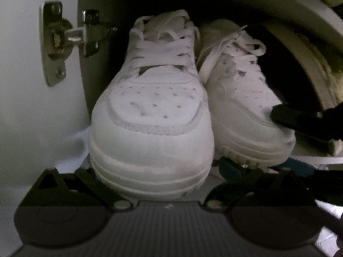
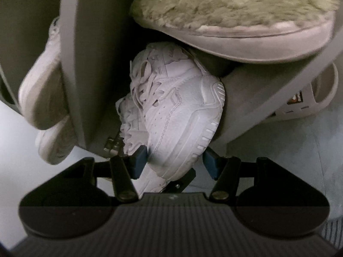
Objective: Organize scattered shoes
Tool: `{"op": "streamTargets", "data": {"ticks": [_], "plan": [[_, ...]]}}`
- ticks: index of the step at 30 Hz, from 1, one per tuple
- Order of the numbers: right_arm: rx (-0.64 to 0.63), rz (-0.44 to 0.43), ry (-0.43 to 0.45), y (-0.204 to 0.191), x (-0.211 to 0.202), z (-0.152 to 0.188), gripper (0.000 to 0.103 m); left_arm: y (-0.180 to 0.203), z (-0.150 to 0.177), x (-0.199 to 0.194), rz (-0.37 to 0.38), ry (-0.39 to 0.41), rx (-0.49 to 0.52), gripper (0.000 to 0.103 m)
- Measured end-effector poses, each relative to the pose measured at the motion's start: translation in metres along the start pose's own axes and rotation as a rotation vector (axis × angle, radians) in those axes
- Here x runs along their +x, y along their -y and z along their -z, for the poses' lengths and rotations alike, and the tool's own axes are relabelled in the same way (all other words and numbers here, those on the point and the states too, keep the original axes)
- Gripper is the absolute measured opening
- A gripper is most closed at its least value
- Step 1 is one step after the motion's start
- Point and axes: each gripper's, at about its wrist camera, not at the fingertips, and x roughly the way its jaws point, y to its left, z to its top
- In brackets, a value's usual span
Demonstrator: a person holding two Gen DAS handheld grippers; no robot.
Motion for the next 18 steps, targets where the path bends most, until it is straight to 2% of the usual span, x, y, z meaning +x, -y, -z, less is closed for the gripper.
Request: {"op": "streamTargets", "data": {"ticks": [5, 7, 12, 15, 18], "plan": [[-0.003, -0.013, -0.001, 0.002, 0.000, -0.003, 0.062, 0.006, 0.011, -0.003, -0.013, 0.004, 0.051, 0.101], [-0.007, -0.008, -0.001, 0.001, -0.003, -0.003, 0.062, 0.008, 0.017, -0.008, 0.003, 0.008, 0.059, 0.102], [-0.119, 0.024, -0.002, -0.012, -0.018, 0.006, 0.062, 0.012, 0.032, -0.022, 0.006, -0.019, 0.062, 0.102], [-0.191, 0.062, 0.001, -0.024, -0.035, 0.009, 0.063, 0.013, 0.039, -0.040, 0.002, -0.054, 0.046, 0.102], [-0.260, 0.155, -0.003, -0.046, -0.062, 0.010, 0.063, 0.015, 0.044, -0.071, 0.010, -0.115, 0.063, 0.102]]}}
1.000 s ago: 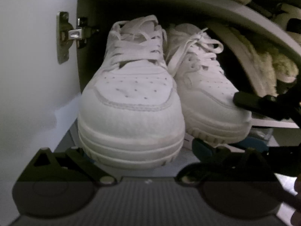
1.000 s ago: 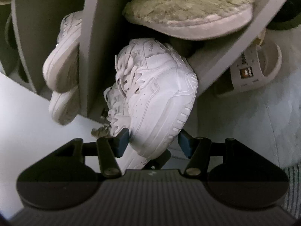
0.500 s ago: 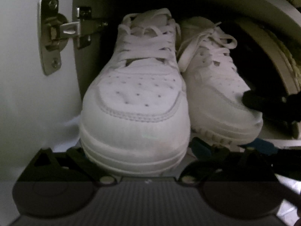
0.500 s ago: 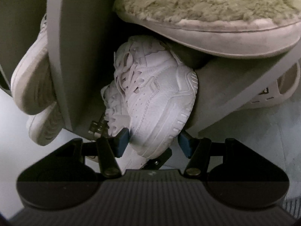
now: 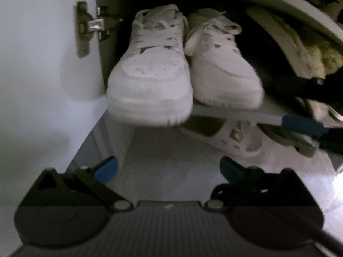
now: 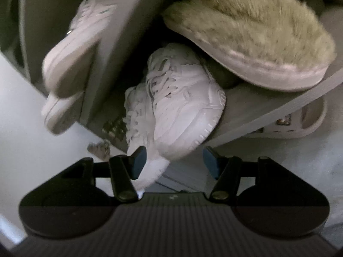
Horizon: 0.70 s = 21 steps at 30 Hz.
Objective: Organize scattered shoes
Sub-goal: 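Open the right tool and pull it back out of the cabinet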
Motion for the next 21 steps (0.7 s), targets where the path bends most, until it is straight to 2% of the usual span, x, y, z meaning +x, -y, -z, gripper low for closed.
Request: {"op": "streamTargets", "data": {"ticks": [3, 5, 7, 13, 17, 19, 21], "plan": [[-0.043, 0.112, 0.004, -0.016, -0.033, -0.010, 0.063, -0.001, 0.002, -0.043, 0.028, -0.077, 0.051, 0.102], [-0.073, 0.199, 0.000, -0.032, -0.065, -0.021, 0.063, 0.008, -0.003, -0.088, 0.085, -0.147, 0.086, 0.102], [-0.053, 0.257, -0.009, -0.042, -0.089, -0.033, 0.063, 0.015, -0.016, -0.113, 0.119, -0.184, 0.112, 0.102], [-0.029, 0.393, 0.013, -0.090, -0.170, -0.068, 0.063, 0.058, -0.044, -0.211, 0.253, -0.249, 0.189, 0.102], [-0.075, 0.497, 0.043, -0.122, -0.224, -0.090, 0.063, 0.091, -0.060, -0.286, 0.383, -0.316, 0.214, 0.102], [-0.113, 0.559, 0.061, -0.136, -0.252, -0.107, 0.063, 0.109, -0.066, -0.327, 0.421, -0.333, 0.243, 0.102], [-0.113, 0.593, 0.091, -0.150, -0.277, -0.123, 0.063, 0.116, -0.070, -0.343, 0.435, -0.332, 0.248, 0.102]]}}
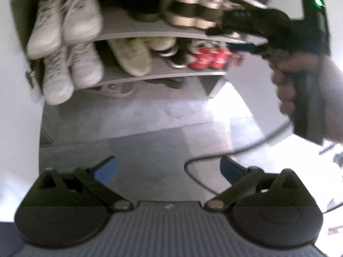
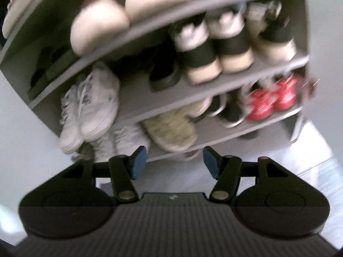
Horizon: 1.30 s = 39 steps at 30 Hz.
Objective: Organize scattered shoes
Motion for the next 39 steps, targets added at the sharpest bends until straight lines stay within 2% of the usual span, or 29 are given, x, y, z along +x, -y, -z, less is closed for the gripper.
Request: {"op": "streamTargets", "data": {"ticks": [1, 3, 7, 12, 14, 16, 19, 25, 27, 30, 34, 39], "plan": [[0.006, 0.007, 0.012, 0.002, -0.013, -0.009, 0.063, 0.018, -0.005, -0.020, 0.016, 0.007, 0.010, 0.102], [-0.010, 0.021, 0.045, 0.006, -0.048, -0.027, 0.063, 0.029, -0.010, -0.032, 0.024, 0.010, 0.018, 0.103], [-0.058, 0.060, 0.083, 0.015, -0.111, -0.049, 0.068, 0.061, -0.019, -0.061, 0.059, -0.031, 0.032, 0.103], [-0.028, 0.113, 0.054, 0.048, -0.190, -0.059, 0.069, 0.095, -0.021, -0.093, 0.023, -0.071, 0.112, 0.103], [0.003, 0.142, 0.032, 0.068, -0.227, -0.059, 0.076, 0.113, -0.029, -0.106, -0.010, -0.076, 0.148, 0.103], [0.027, 0.153, 0.027, 0.082, -0.253, -0.059, 0.083, 0.125, -0.039, -0.112, -0.018, -0.077, 0.145, 0.103], [0.033, 0.159, 0.043, 0.105, -0.291, -0.058, 0.082, 0.145, -0.055, -0.113, -0.017, -0.064, 0.135, 0.103], [0.093, 0.286, 0.077, 0.165, -0.330, -0.079, 0.082, 0.189, -0.074, -0.099, 0.013, -0.055, 0.149, 0.103], [0.052, 0.293, 0.123, 0.176, -0.339, -0.091, 0.082, 0.197, -0.074, -0.094, 0.020, -0.054, 0.156, 0.103], [-0.066, 0.305, 0.192, 0.184, -0.354, -0.117, 0.082, 0.220, -0.080, -0.100, 0.035, 0.005, 0.236, 0.103], [-0.113, 0.255, 0.263, 0.188, -0.377, -0.153, 0.081, 0.242, -0.091, -0.117, 0.028, 0.032, 0.260, 0.103], [-0.163, 0.225, 0.256, 0.176, -0.393, -0.179, 0.069, 0.259, -0.121, -0.153, 0.014, 0.059, 0.235, 0.103]]}}
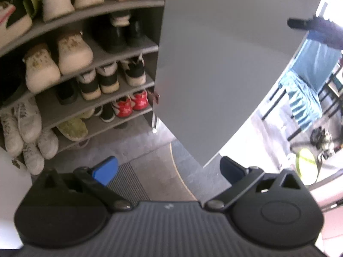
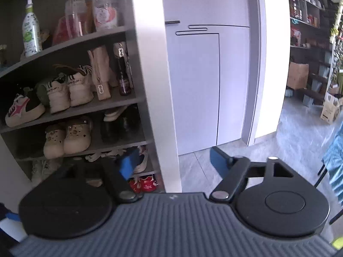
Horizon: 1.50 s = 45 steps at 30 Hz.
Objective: Organize scattered shoes
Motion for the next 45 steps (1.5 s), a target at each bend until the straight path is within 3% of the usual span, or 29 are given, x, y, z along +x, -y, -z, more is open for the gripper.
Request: {"op": "streamTargets", "data": {"ticks": [4, 5, 6, 10, 17, 22, 27, 32, 38, 45], "plan": [[-0.027, -0.016, 0.016, -0.006, -0.012, -0.023, 0.058, 0.005, -0.033, -0.037, -0.015, 0.046, -0.002, 0.103], [-0.025, -0.014, 0.023, -0.009, -0.016, -0.030, 0.042, 0.006, -0.042, -0.048, -0.021, 0.059, 0.000, 0.103], [-0.048, 0.005, 0.029, -0.016, -0.020, -0.035, 0.036, 0.007, -0.047, -0.055, -0.025, 0.066, 0.002, 0.103], [-0.054, 0.049, 0.001, -0.032, -0.027, -0.048, 0.030, 0.011, -0.094, -0.120, -0.024, 0.179, -0.009, 0.103], [-0.082, 0.004, -0.031, -0.086, -0.042, -0.052, 0.030, 0.006, -0.131, -0.181, -0.080, 0.305, -0.019, 0.103], [-0.096, -0.016, -0.032, -0.140, -0.040, -0.053, 0.024, -0.019, -0.136, -0.195, -0.133, 0.308, -0.053, 0.103], [-0.083, 0.020, 0.001, -0.195, -0.036, -0.054, 0.026, -0.067, -0.135, -0.207, -0.152, 0.295, -0.096, 0.103], [-0.054, 0.090, 0.029, -0.251, -0.023, -0.057, 0.028, -0.120, -0.138, -0.210, -0.140, 0.293, -0.079, 0.103], [0.043, 0.196, 0.033, -0.325, 0.008, -0.068, 0.031, -0.195, -0.151, -0.209, -0.027, 0.238, -0.022, 0.103], [0.124, 0.260, 0.078, -0.398, 0.068, -0.086, 0.037, -0.255, -0.164, -0.218, -0.030, 0.252, 0.013, 0.103]]}}
